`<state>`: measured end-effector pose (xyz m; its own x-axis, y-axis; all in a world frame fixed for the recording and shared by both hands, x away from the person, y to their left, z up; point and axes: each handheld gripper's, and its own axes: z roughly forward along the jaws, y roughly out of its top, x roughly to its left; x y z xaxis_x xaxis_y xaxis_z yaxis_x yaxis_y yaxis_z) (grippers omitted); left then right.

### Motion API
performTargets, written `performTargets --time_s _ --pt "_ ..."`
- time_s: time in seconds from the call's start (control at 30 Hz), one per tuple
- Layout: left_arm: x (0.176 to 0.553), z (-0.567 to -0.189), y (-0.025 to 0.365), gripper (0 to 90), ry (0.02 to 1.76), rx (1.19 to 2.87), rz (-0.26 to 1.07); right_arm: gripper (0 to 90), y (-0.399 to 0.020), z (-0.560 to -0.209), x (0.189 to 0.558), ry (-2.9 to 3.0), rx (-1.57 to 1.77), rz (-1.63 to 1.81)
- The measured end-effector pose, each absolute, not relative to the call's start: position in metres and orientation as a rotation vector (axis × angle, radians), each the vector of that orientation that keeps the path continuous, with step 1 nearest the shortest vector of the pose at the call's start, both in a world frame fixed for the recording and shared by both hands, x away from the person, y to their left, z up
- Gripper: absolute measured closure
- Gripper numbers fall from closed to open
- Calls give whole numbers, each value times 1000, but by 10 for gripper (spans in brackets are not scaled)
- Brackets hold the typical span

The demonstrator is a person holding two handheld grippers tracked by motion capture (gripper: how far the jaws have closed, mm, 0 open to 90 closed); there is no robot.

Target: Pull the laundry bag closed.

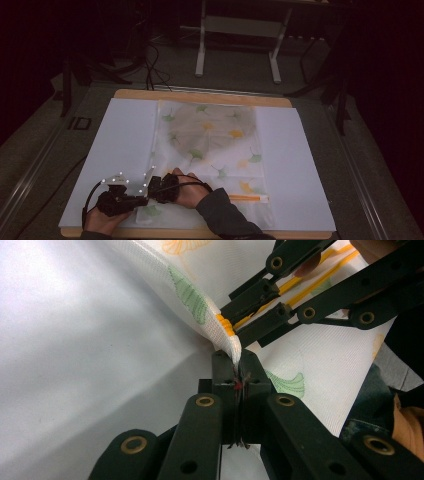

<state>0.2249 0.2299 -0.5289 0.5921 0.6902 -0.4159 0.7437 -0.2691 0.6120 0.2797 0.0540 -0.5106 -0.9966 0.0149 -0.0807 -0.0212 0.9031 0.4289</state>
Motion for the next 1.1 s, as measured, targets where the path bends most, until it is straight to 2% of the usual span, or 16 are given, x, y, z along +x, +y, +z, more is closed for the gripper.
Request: performTargets --time_s 1.1 --pt "226 -529 238 889 1132 1964 -121 847 43 -505 268 2942 -39 582"
